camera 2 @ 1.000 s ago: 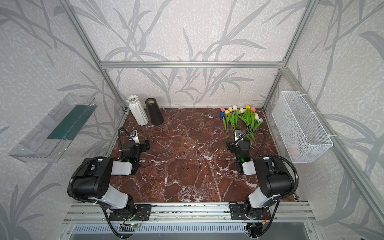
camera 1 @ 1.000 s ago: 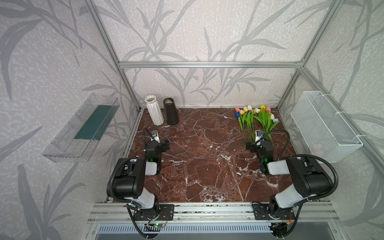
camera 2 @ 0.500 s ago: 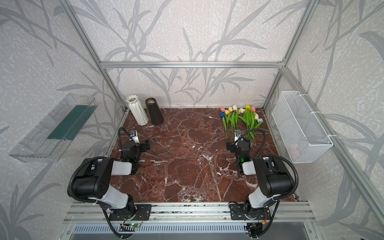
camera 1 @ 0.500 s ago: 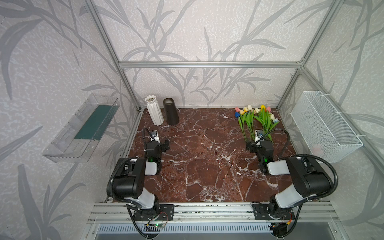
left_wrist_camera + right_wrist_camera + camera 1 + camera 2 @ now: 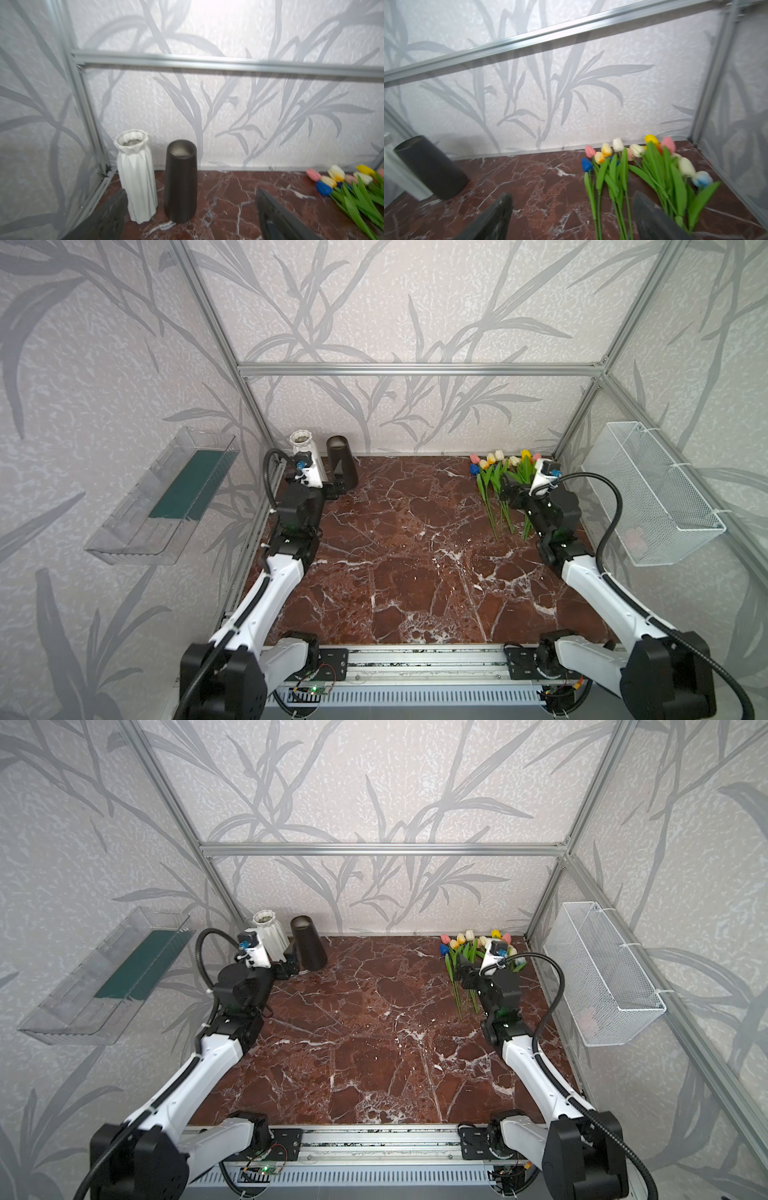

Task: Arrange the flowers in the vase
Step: 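Grasp the dark brown vase with the left gripper while the right reaches toward tulips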

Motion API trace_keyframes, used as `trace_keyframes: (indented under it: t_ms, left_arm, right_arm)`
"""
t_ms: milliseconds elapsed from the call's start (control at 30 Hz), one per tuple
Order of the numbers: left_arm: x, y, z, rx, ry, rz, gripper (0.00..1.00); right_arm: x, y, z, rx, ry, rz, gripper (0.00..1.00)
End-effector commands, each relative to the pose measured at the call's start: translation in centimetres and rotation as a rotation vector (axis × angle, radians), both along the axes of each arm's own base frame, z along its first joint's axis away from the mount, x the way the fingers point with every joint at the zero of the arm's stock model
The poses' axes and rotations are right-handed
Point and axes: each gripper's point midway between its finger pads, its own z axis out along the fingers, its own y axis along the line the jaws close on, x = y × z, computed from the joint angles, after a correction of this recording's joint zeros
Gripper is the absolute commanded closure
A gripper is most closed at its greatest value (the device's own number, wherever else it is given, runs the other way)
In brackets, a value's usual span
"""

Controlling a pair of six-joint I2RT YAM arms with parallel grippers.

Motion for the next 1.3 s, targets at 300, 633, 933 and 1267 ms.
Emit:
trace_keyframes:
  t_ms: [300,633,933,1267]
  left_arm:
    - [10.7,0.1,-9.3,0.009,0.216,0.001,0.01]
    - [16.7,2.3,-11.8,0.056,0.246,0.099,0.01]
    - [20.8,3.3,-12.9,0.04,0.26,0.124,0.01]
    - [23.0,3.1,-14.6,0.027,0.271,0.107,0.35]
  right_arm:
    - [-0.2,6.7,-4.8,-0.01,0.167,0.255,0.03]
    - [-1.0,6.4,-4.2,-0.023,0.127,0.252,0.02]
    - [-1.1,6.6,-3.4,-0.019,0.092,0.267,0.02]
    - [-1.8,6.6,-2.0,-0.039,0.025,0.281,0.02]
